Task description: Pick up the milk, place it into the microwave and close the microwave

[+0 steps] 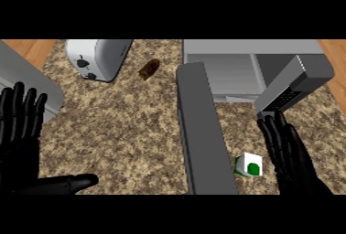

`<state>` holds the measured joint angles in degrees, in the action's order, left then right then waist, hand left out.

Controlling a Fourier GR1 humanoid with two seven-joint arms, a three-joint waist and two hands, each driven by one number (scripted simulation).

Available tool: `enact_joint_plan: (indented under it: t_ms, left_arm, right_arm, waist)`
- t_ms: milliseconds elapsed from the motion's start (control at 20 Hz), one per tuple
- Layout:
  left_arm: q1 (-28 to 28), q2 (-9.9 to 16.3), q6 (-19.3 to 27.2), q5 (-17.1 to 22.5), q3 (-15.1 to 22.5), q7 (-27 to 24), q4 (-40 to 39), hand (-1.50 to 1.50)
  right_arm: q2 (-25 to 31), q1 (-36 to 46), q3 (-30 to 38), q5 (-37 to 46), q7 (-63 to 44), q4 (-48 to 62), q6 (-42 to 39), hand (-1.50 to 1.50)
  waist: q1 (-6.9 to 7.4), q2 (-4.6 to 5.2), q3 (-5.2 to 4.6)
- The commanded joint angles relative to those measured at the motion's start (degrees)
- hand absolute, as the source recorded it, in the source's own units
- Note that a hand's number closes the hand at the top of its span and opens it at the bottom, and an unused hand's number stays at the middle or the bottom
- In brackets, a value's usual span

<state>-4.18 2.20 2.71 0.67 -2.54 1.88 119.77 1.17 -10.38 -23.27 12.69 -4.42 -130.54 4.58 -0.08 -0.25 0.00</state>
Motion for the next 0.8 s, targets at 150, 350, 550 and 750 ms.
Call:
enact_joint_plan:
  t_ms: [150, 350, 550, 750]
  left_arm:
    - [-11.3, 0.1, -3.8, 4.6, -2.7, -3.7, 5.5, -1.50]
    - [-14.9, 1.0, -5.7, 6.8, -4.2, -2.1, 9.2, -1.50]
    - [-17.7, -0.3, -7.2, 7.5, -3.4, -2.3, 10.9, -1.50]
    - [-21.3, 0.4, -9.6, 10.5, -5.6, -1.8, 14.9, -1.50]
  right_arm:
    - [1.8, -9.3, -6.7, 5.0, 1.6, -4.6, 2.4, -1.50]
    - [3.7, -16.4, -10.0, 9.6, 2.0, -8.2, 5.2, -1.50]
    - [3.1, -15.9, -8.4, 9.3, 4.3, -2.3, 7.6, -1.50]
    - [3.1, -14.4, -7.9, 7.9, 3.9, -0.2, 8.2, -1.50]
  waist:
    - [0.19, 0.09, -0.01]
    - [0.04, -0.02, -0.02]
    - [0.17, 0.11, -0.01]
    - [0.34, 0.14, -0.01]
